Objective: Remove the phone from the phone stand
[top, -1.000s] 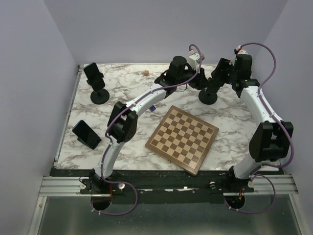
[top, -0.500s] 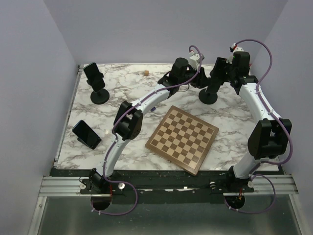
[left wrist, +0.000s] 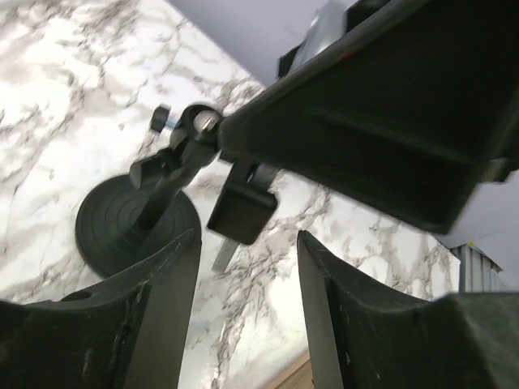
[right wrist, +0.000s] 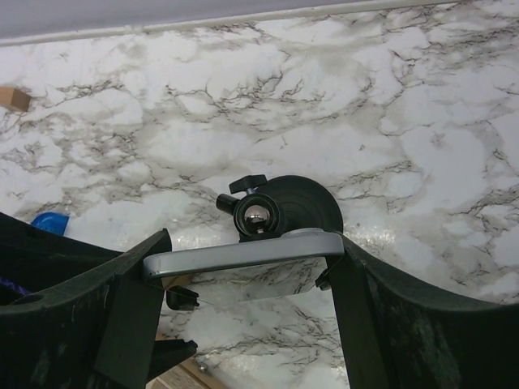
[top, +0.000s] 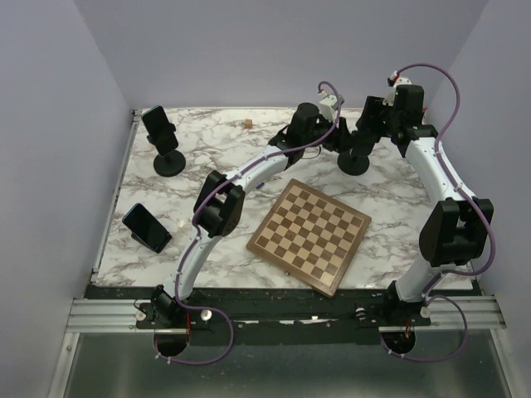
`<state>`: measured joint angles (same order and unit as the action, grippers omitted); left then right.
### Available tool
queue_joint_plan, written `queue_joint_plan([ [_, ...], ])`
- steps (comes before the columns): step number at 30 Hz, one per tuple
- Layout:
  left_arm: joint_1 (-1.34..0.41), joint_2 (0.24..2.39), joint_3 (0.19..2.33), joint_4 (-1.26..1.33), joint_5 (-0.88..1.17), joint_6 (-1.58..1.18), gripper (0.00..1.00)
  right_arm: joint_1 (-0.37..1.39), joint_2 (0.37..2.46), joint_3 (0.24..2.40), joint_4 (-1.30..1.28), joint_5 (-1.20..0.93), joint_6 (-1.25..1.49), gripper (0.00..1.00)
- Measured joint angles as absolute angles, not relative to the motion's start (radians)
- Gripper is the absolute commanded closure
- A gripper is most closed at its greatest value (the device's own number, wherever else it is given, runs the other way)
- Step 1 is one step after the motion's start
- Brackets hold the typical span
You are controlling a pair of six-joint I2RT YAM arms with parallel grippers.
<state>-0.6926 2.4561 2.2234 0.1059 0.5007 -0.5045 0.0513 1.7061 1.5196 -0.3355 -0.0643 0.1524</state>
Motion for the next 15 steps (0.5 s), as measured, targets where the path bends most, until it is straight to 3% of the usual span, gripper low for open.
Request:
queue_joint_plan([
  [7,-0.694,2.422,2.089,0.125,0.441,-0.507,0.41,0.051,1.709,1.523,-0.34,-0.094,0.137,0.99],
  [15,-0.694,2.423,2.186,0.138,0.426,-0.521,0.44,0.051,1.713,1.529,-0.344,-0.121,0.129,0.99],
])
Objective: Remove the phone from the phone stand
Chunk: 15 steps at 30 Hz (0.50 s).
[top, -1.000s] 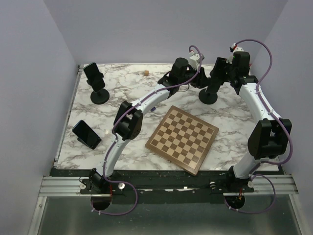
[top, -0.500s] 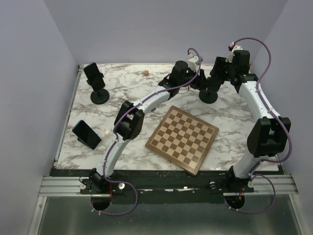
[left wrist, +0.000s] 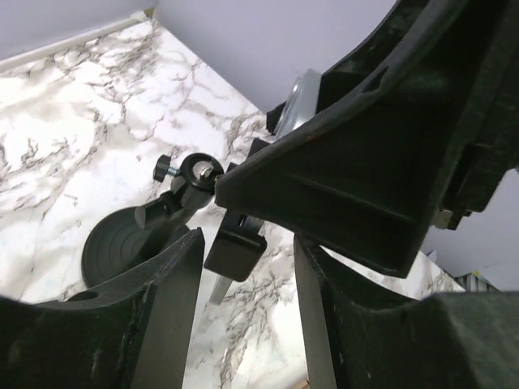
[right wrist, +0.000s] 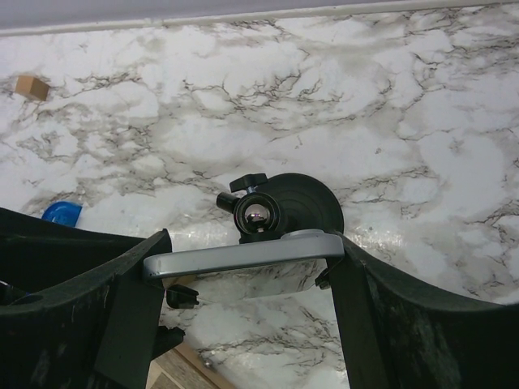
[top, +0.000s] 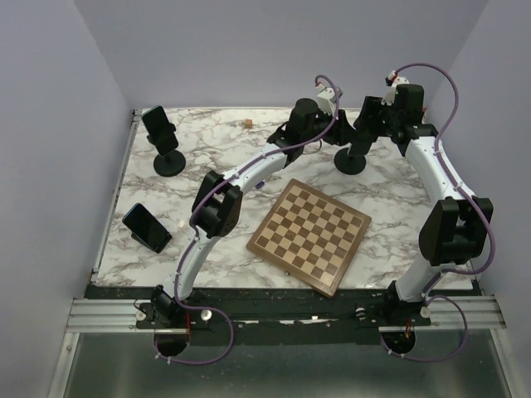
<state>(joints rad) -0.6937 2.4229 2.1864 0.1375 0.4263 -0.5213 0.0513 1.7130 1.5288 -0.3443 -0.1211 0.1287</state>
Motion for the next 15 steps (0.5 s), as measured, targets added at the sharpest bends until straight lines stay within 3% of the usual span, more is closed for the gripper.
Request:
queue_joint_plan([
  [15,-0.688,2.473,2.235,0.159,0.43,-0.57,0.51,0.051,1.717,1.533,-0.345,-0.143,0.121,0.99],
])
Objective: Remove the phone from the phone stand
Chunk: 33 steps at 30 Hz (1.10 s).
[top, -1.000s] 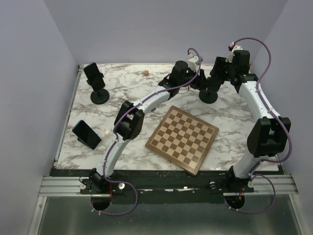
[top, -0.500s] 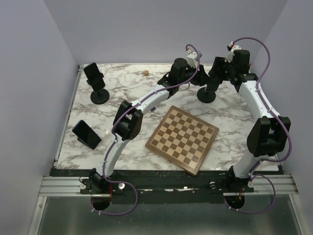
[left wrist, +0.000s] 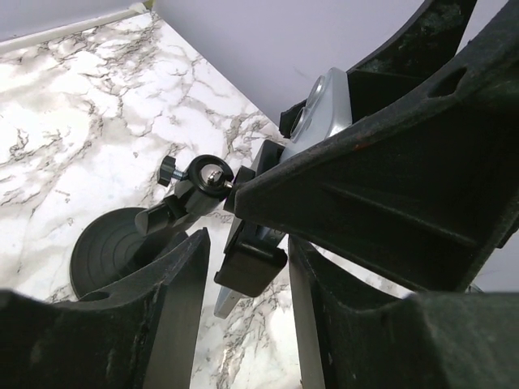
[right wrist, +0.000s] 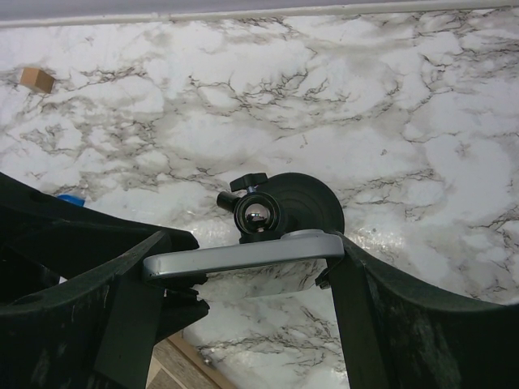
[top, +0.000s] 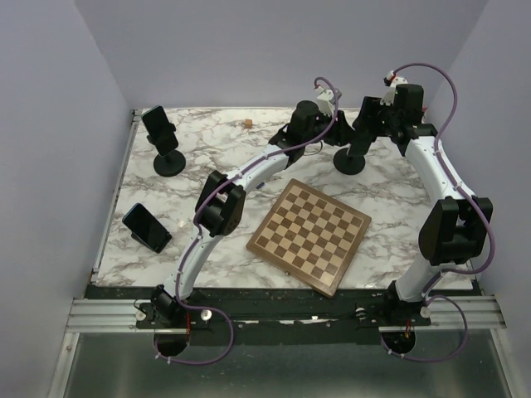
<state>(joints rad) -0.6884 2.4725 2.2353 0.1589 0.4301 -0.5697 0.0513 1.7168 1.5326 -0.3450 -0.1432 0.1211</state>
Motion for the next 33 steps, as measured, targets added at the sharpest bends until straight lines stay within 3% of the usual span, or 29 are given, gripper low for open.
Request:
queue_joint_plan([
  [11,-0.692,2.473,2.235,0.17,0.43,-0.57,0.67,0.052,1.724,1.535,-0.33,-0.142,0.118,0.99],
  [12,-0.692,2.473,2.234,0.171,0.43,-0.569,0.67,0.052,1.724,1.534,-0.33,-0.142,0.118,0.99],
  [15,-0.692,2.472,2.225,0.184,0.431,-0.569,0.51,0.052,1.725,1.534,-0.33,-0.142,0.114,0.99],
  [18,-0.692,2.462,2.199,0.198,0.432,-0.567,0.42,0.054,1.726,1.535,-0.328,-0.142,0.11,0.99],
  [33,-0.696,2.461,2.164,0.154,0.439,-0.554,0.4,0.053,1.733,1.536,-0.315,-0.143,0.111,0.99],
])
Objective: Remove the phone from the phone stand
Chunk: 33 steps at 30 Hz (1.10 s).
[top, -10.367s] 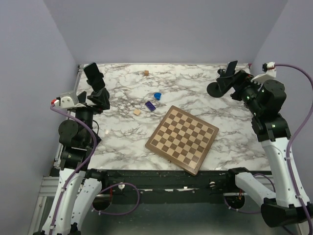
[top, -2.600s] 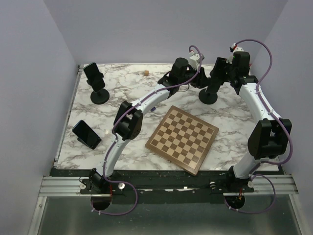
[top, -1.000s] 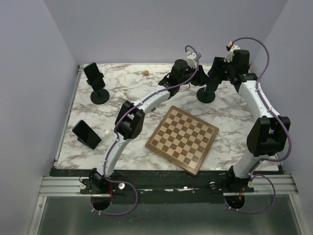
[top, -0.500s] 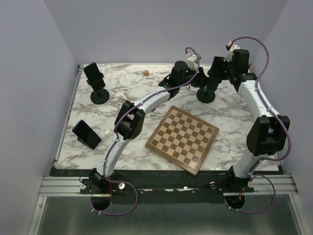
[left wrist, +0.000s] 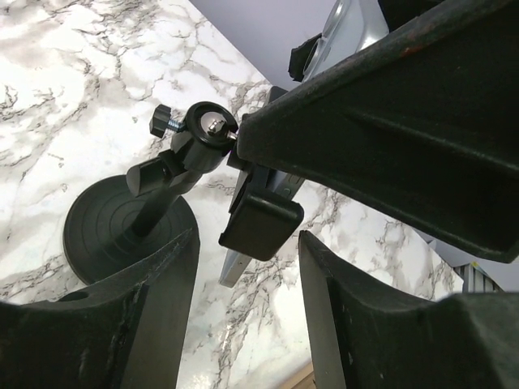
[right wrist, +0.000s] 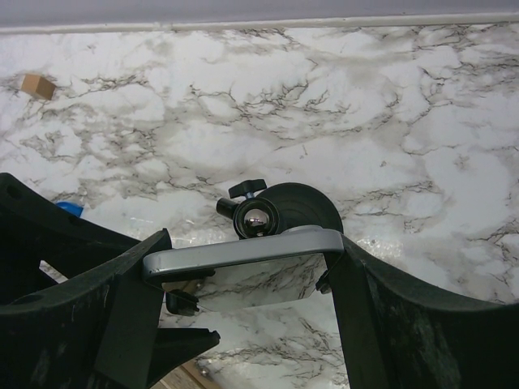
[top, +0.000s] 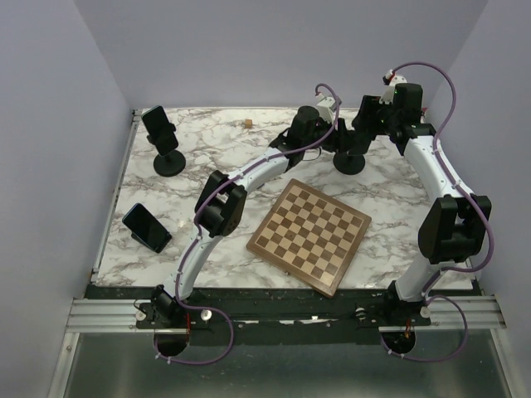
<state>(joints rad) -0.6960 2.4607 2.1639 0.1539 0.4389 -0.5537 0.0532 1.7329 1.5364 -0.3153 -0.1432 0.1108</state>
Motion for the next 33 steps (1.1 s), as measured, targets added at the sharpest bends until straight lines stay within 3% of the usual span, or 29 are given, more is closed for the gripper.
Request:
queue_joint_plan([
  [16,-0.691,2.48,2.246,0.124,0.44,-0.561,0.66,0.053,1.74,1.54,-0.304,-0.148,0.109,0.99],
  [18,-0.691,2.48,2.246,0.127,0.442,-0.559,0.86,0.053,1.741,1.542,-0.302,-0.148,0.107,0.99],
  [20,-0.691,2.48,2.242,0.132,0.443,-0.559,1.0,0.053,1.741,1.542,-0.303,-0.148,0.106,0.99],
  [33,-0.688,2.433,2.128,0.213,0.445,-0.585,1.0,0.054,1.742,1.531,-0.277,-0.162,0.028,0.99],
])
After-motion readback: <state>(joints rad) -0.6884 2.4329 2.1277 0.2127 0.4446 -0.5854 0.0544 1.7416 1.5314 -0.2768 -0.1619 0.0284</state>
